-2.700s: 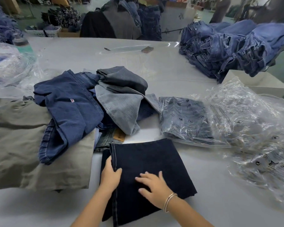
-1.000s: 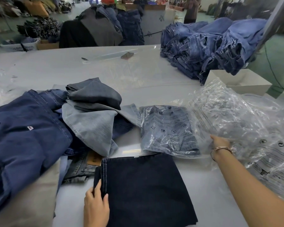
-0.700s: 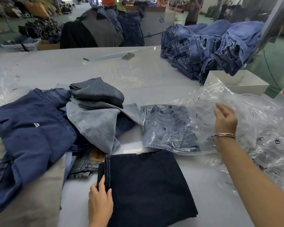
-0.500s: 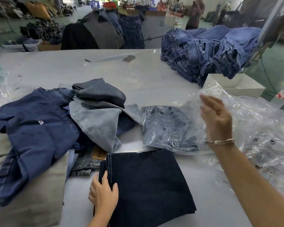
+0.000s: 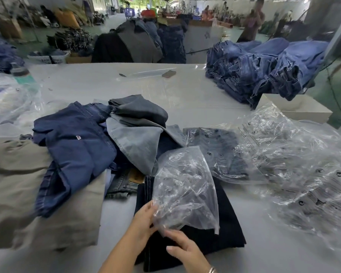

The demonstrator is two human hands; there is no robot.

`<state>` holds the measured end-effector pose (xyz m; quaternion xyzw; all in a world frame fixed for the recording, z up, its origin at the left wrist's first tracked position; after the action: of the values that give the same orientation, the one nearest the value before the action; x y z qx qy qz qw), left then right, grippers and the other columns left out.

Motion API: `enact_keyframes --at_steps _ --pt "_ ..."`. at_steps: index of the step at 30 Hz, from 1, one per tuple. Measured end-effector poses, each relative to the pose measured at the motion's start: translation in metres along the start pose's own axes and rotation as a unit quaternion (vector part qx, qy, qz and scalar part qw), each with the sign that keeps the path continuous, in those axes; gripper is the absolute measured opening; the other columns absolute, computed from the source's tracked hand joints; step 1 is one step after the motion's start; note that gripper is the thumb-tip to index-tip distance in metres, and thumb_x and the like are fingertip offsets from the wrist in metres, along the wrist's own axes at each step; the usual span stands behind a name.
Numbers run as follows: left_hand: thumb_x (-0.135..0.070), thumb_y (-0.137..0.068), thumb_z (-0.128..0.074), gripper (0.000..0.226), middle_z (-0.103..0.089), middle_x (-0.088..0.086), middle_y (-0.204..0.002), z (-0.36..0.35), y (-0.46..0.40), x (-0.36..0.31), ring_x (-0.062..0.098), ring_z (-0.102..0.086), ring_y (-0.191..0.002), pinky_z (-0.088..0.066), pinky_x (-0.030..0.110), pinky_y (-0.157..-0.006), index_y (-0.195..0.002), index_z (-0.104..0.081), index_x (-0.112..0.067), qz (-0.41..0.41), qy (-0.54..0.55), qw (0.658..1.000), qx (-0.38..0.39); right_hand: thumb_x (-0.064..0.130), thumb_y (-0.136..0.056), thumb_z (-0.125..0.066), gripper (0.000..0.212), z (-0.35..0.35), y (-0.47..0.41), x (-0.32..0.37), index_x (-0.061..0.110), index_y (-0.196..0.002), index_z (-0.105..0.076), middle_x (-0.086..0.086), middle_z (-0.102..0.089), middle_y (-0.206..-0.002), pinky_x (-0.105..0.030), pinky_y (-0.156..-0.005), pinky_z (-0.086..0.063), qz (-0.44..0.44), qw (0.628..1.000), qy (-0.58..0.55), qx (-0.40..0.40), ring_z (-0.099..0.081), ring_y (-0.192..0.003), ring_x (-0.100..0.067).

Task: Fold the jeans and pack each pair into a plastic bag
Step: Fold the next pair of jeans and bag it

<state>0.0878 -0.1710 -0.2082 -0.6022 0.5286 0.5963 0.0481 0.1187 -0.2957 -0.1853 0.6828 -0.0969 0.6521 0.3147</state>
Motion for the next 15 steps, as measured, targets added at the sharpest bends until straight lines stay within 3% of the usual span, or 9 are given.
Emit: enact_keyframes --at_steps 2,5,7,9,11,13,15 --pt "-0.007 -0.095 -0.054 0.024 -0.073 0.012 -0.1 0.011 0.0 0.004 0.024 -0.071 -0.085 -0.054 0.032 -0.065 -0.117 -0.063 -0.007 0.003 -0.01 0.999 -0.032 -0.002 -0.087 -0.06 0.017 0.026 0.0 -0.013 0.003 -0.099 -0.072 -0.002 -0.07 -0.098 -0.023 -0.084 -0.049 -0.05 0.995 -0.019 -0.086 -0.064 -0.093 -0.011" --pt "-0.002 -0.09 -0.06 0.025 -0.073 0.014 -0.098 0.024 0.001 0.003 0.03 -0.071 -0.085 -0.056 0.036 -0.067 -0.115 -0.062 -0.006 0.001 0.005 0.998 -0.065 0.006 -0.094 -0.053 0.03 0.086 0.009 -0.013 0.007 -0.07 -0.071 -0.007 -0.068 -0.061 -0.027 -0.052 -0.049 -0.059 0.954 -0.09 -0.28 -0.06 -0.054 -0.019" --pt "-0.004 -0.09 -0.061 0.023 -0.074 0.013 -0.096 0.03 0.002 -0.003 0.031 -0.071 -0.085 -0.056 0.037 -0.067 -0.113 -0.063 -0.009 -0.013 0.005 0.996 -0.086 0.006 -0.093 -0.053 0.035 0.126 0.019 0.002 0.015 -0.062 -0.067 -0.007 -0.063 -0.061 -0.032 -0.059 -0.047 -0.012 0.912 -0.068 -0.405 -0.056 -0.059 -0.021" --pt "-0.005 -0.091 -0.061 0.018 -0.075 0.008 -0.09 0.034 0.002 -0.011 0.025 -0.072 -0.076 -0.056 0.035 -0.061 -0.107 -0.064 -0.014 -0.03 -0.001 0.994 -0.104 0.006 -0.091 -0.055 0.023 0.152 0.023 0.011 0.017 -0.073 -0.065 -0.007 -0.061 -0.084 -0.03 -0.074 -0.044 0.01 0.877 -0.054 -0.478 -0.055 -0.073 -0.015" --pt "-0.005 -0.092 -0.06 0.019 -0.073 0.002 -0.087 0.035 0.0 -0.023 0.016 -0.069 -0.07 -0.053 0.029 -0.056 -0.102 -0.065 -0.02 -0.056 -0.02 0.992 -0.115 0.009 -0.091 -0.059 0.011 0.163 0.01 0.005 0.01 -0.101 -0.063 -0.014 -0.057 -0.111 -0.03 -0.086 -0.044 -0.015 0.879 -0.062 -0.473 -0.057 -0.094 -0.019" --pt "-0.002 -0.093 -0.057 0.025 -0.072 -0.002 -0.095 0.03 0.0 -0.038 0.011 -0.066 -0.075 -0.053 0.025 -0.063 -0.107 -0.064 -0.022 -0.088 -0.049 0.99 -0.099 0.018 -0.091 -0.062 0.042 0.158 -0.012 -0.011 0.005 -0.129 -0.049 -0.014 -0.051 -0.125 -0.035 -0.096 -0.041 -0.085 0.911 -0.072 -0.397 -0.052 -0.11 -0.026" --pt "-0.003 -0.095 -0.054 0.031 -0.069 0.0 -0.107 0.02 0.001 -0.05 0.014 -0.064 -0.087 -0.053 0.028 -0.077 -0.118 -0.061 -0.022 -0.111 -0.09 0.988 -0.064 0.028 -0.091 -0.062 0.056 0.148 -0.027 -0.022 0.007 -0.138 -0.041 -0.011 -0.05 -0.128 -0.037 -0.098 -0.04 -0.146 0.932 -0.062 -0.327 -0.051 -0.113 -0.026"
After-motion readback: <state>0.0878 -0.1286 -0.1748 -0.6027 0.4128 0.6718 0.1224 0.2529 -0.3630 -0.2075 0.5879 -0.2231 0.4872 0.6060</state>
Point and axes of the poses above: each hand's wrist, its own y-axis away from the middle knuckle, its own z-axis out of the back of the hand, x = y × z, the point moved 10 cm from there along -y, towards the middle knuckle
